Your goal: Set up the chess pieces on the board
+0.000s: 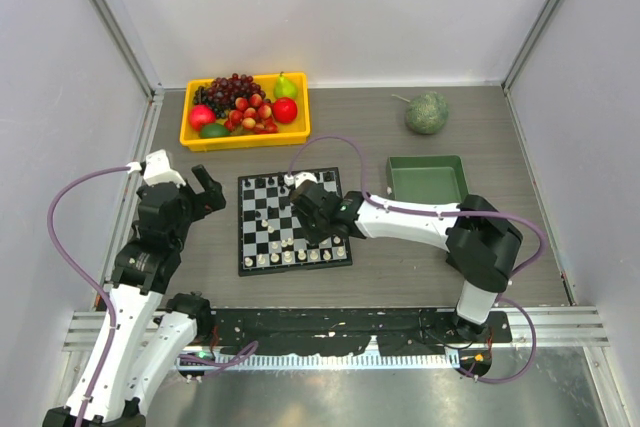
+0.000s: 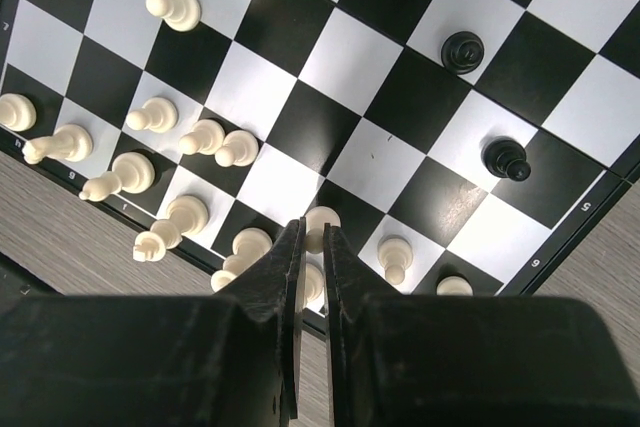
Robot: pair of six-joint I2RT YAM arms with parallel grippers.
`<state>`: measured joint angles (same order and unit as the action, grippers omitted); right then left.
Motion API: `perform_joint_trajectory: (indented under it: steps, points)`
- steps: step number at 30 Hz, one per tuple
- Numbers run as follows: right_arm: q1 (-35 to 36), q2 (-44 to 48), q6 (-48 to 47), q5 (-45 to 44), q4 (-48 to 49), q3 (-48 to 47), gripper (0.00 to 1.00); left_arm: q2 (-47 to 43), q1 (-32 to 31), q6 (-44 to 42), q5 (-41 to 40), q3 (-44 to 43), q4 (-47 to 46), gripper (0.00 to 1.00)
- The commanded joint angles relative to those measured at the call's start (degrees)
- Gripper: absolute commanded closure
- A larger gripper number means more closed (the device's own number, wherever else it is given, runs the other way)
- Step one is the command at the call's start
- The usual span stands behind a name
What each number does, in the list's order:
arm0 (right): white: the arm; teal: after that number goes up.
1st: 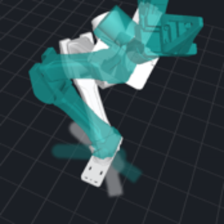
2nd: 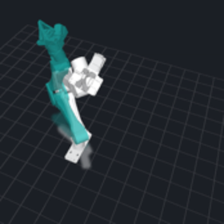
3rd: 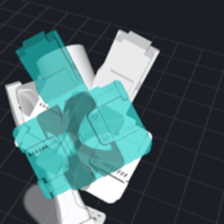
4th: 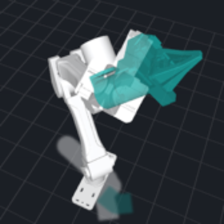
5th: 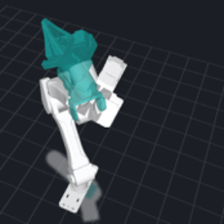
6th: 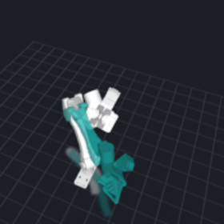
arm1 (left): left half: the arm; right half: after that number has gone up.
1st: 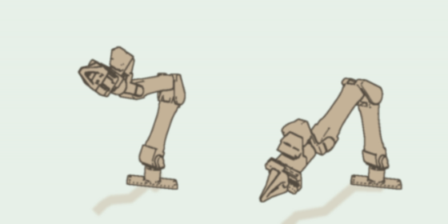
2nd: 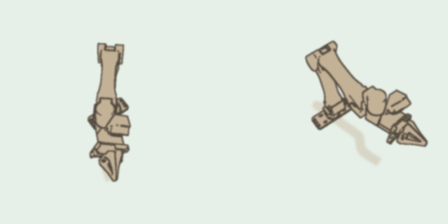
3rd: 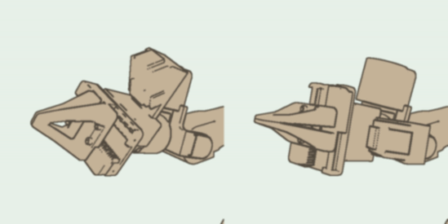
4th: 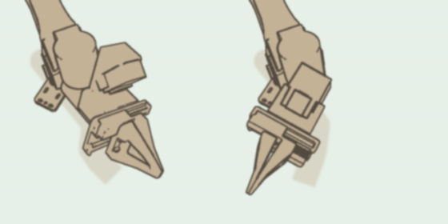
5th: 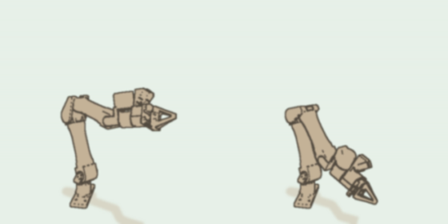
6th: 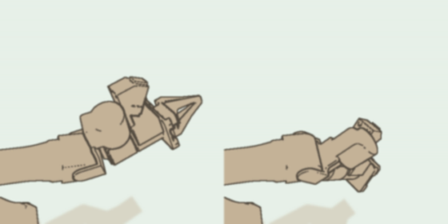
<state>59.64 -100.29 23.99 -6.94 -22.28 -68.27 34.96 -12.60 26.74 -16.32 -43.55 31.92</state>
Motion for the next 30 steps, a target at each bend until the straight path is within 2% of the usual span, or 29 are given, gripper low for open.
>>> perform_joint_trajectory:
  steps: [1,23,30]
  points:
    - [0.66,-0.43,0.53,-0.97,1.45,0.68,0.89,-0.51,0.47,-0.37,0.76,0.31,-2.57,0.01]
    - [1.36,-1.22,1.41,-4.22,0.49,0.15,0.84,-0.33,1.00,-0.46,1.20,0.31,-2.66,0.01]
    - [1.54,-0.61,1.24,-3.78,0.57,-0.37,0.67,-0.16,1.17,-0.55,1.55,0.40,-2.83,0.01]
